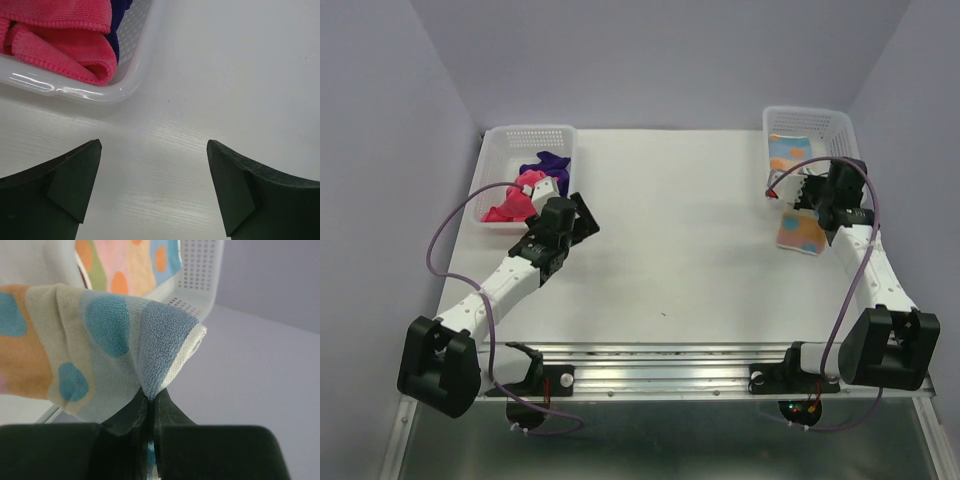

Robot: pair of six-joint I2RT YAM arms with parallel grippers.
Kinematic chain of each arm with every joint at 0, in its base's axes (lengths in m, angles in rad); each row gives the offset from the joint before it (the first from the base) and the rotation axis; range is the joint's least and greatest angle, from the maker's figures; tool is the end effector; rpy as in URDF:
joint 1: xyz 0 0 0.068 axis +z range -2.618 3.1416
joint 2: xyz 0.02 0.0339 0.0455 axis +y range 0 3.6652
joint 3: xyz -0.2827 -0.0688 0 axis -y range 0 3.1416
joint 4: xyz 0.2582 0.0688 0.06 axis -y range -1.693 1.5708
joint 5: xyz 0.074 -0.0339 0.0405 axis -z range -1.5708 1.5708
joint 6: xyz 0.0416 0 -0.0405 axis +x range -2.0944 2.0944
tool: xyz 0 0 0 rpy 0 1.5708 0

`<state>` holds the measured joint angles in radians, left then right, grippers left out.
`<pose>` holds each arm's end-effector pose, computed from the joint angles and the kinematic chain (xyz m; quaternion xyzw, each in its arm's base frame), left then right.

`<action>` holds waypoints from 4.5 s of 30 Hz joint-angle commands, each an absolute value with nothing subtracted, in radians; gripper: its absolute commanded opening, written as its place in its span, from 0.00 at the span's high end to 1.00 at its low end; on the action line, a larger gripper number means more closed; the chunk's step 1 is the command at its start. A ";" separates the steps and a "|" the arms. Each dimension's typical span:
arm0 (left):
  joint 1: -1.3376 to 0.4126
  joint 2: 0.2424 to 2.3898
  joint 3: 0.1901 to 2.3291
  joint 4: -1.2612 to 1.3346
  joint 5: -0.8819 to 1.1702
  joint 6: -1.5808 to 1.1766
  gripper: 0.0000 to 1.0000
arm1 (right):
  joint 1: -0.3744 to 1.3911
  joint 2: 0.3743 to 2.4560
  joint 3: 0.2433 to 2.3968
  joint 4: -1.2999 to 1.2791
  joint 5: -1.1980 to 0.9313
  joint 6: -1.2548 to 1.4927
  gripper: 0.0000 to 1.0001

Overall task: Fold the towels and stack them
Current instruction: Neatly place the folded towel into the bin, then grab crumpled towel

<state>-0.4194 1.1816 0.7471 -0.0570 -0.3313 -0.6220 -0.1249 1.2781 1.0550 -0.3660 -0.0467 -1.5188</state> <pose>0.2540 -0.0985 0.2673 -0.1699 0.8332 -0.1294 0.5100 0.2975 -0.0354 0.3214 -0.5744 0.6690 -0.3311 0.3359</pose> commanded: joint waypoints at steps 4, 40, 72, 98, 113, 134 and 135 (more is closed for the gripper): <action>-0.425 1.143 0.792 -0.080 -0.387 -0.638 0.01 | -0.133 1.273 0.996 0.040 -0.141 -1.574 0.97; -0.416 1.147 0.804 -0.161 -0.500 -0.653 0.01 | -0.130 1.712 1.057 0.660 -0.052 -1.431 0.98; -0.403 1.394 0.922 -0.163 -0.488 -0.649 0.01 | -0.153 2.163 1.361 0.801 -0.104 -1.413 0.98; -0.403 1.309 0.913 -0.121 -0.425 -0.632 0.01 | -0.155 2.097 1.315 0.862 -0.041 -1.252 0.00; -0.403 1.096 0.887 -0.084 -0.394 -0.572 0.01 | -0.118 1.619 1.105 0.568 -0.282 -0.732 0.00; -0.117 1.230 1.041 -0.176 -0.350 -0.522 0.01 | 0.285 1.217 0.876 0.128 0.020 0.483 0.00; -0.097 1.245 1.048 -0.175 -0.336 -0.512 0.01 | 0.290 1.201 0.858 0.105 0.034 0.488 0.00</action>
